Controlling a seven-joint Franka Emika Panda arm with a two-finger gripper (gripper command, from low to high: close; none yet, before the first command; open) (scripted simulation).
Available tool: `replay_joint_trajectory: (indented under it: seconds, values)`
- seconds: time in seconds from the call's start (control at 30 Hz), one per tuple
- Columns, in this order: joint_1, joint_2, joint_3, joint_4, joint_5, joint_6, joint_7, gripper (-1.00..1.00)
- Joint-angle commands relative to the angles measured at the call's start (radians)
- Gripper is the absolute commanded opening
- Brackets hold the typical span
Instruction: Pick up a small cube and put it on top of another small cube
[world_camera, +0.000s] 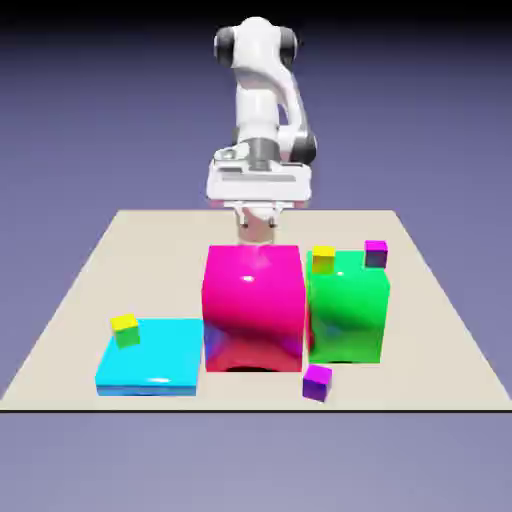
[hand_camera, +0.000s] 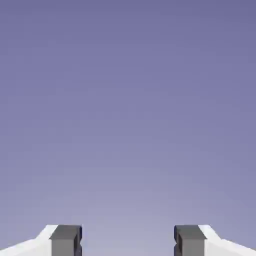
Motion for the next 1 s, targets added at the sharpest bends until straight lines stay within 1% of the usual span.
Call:
replay_joint_trajectory:
  seconds: [0.0,0.97]
  values:
    - [-0.001,0.036,0.018,0.029,-0.023,-0.041,-0.002,0.0]
    - [-0.04,1.087,0.531,0.881,-0.693,-1.236,-0.07,0.0]
